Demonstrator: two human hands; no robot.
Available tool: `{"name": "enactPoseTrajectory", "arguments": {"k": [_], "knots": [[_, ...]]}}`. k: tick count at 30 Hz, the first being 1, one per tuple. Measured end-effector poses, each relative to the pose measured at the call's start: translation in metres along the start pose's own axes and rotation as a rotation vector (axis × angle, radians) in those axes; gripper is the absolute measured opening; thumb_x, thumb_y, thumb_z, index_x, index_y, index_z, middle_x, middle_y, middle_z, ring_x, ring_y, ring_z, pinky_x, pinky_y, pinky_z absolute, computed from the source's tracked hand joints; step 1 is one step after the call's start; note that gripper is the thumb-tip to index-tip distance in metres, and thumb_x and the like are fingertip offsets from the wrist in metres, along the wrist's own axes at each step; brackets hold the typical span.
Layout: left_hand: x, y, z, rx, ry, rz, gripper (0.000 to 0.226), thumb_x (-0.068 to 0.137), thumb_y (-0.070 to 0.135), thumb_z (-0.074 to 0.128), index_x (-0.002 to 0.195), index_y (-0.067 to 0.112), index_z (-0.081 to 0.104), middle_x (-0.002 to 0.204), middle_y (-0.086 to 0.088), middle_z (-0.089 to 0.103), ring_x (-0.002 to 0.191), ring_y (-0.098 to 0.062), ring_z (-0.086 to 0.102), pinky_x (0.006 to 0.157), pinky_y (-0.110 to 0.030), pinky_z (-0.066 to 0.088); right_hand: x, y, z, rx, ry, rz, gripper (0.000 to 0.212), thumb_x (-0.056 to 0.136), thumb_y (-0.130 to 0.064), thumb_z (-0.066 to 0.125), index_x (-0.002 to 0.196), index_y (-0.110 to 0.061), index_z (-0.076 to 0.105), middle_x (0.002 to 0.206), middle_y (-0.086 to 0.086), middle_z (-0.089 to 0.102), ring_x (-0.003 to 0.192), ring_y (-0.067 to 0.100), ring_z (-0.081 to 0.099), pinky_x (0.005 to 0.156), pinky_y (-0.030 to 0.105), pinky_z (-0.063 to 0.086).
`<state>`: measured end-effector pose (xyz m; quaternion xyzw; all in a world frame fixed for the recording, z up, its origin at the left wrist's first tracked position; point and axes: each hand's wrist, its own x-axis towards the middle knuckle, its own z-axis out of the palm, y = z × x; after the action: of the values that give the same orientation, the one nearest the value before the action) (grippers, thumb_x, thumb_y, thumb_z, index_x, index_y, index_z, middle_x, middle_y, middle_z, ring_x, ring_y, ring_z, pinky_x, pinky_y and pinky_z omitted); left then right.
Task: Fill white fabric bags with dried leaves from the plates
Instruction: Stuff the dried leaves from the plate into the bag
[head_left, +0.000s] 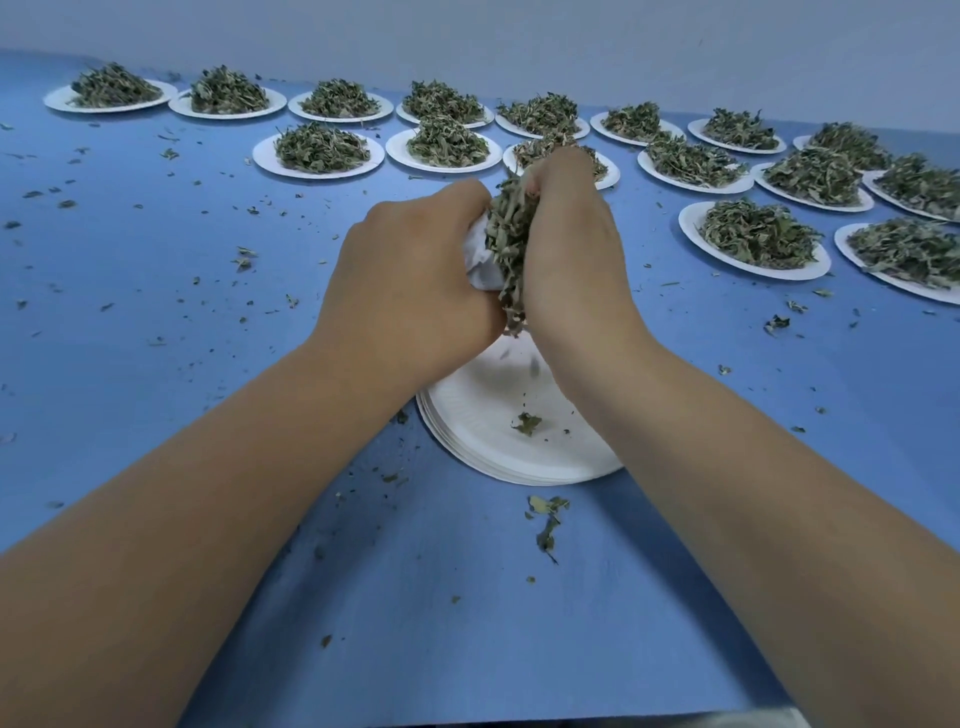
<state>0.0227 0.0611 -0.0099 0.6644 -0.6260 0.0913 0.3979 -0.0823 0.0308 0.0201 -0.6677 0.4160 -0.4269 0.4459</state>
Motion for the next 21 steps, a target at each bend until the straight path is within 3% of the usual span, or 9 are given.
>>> {"name": "enactPoseTrajectory", "arguments": {"k": [5, 9, 13, 17, 21], "knots": [[0.000, -0.004, 0.000, 0.012, -0.036, 0.011, 0.021, 0.072, 0.024, 0.051, 0.068, 0.024, 0.031, 0.056, 0.002, 0.040, 0.053, -0.018, 0.041, 0.049, -0.032, 0.022, 0.003, 0.011, -0.016, -0.075, -0.034, -0.021, 0.011, 0.084, -0.032, 0.038, 0.076, -0.028, 0.045, 0.061, -0.016, 0.043, 0.056, 0.006, 0.037, 0.056, 0.030, 0.032], [0.001, -0.003, -0.001, 0.031, -0.063, 0.029, 0.030, 0.074, 0.033, 0.058, 0.066, 0.030, 0.030, 0.056, 0.007, 0.040, 0.053, -0.009, 0.042, 0.048, -0.028, 0.021, 0.008, 0.015, -0.039, 0.089, -0.192, -0.019, 0.008, 0.086, -0.016, 0.063, 0.079, -0.021, 0.064, 0.069, -0.004, 0.058, 0.059, 0.012, 0.051, 0.050, 0.027, 0.041], [0.001, -0.004, 0.000, 0.030, -0.109, 0.046, 0.016, 0.071, 0.032, 0.059, 0.075, 0.025, 0.045, 0.059, 0.006, 0.045, 0.057, -0.021, 0.048, 0.049, -0.031, 0.030, 0.013, 0.018, -0.062, 0.130, -0.371, -0.041, 0.016, 0.089, 0.006, 0.070, 0.084, -0.010, 0.072, 0.079, 0.010, 0.071, 0.073, 0.020, 0.069, 0.071, 0.033, 0.061], [0.002, 0.000, 0.002, 0.085, -0.147, 0.048, 0.020, 0.072, 0.031, 0.066, 0.089, 0.023, 0.060, 0.066, 0.004, 0.056, 0.065, -0.026, 0.056, 0.057, -0.041, 0.048, 0.018, 0.021, -0.080, 0.138, -0.525, -0.033, 0.028, 0.086, 0.008, 0.070, 0.080, -0.017, 0.081, 0.083, 0.004, 0.079, 0.077, 0.013, 0.075, 0.074, 0.022, 0.059], [0.003, 0.002, 0.001, 0.031, -0.166, 0.074, 0.026, 0.073, 0.029, 0.065, 0.099, 0.025, 0.063, 0.074, 0.005, 0.063, 0.069, -0.026, 0.058, 0.062, -0.042, 0.050, 0.023, 0.022, -0.089, 0.032, -0.614, -0.102, 0.027, 0.086, 0.006, 0.072, 0.092, -0.019, 0.081, 0.089, 0.002, 0.080, 0.087, 0.015, 0.077, 0.081, 0.019, 0.058]]}}
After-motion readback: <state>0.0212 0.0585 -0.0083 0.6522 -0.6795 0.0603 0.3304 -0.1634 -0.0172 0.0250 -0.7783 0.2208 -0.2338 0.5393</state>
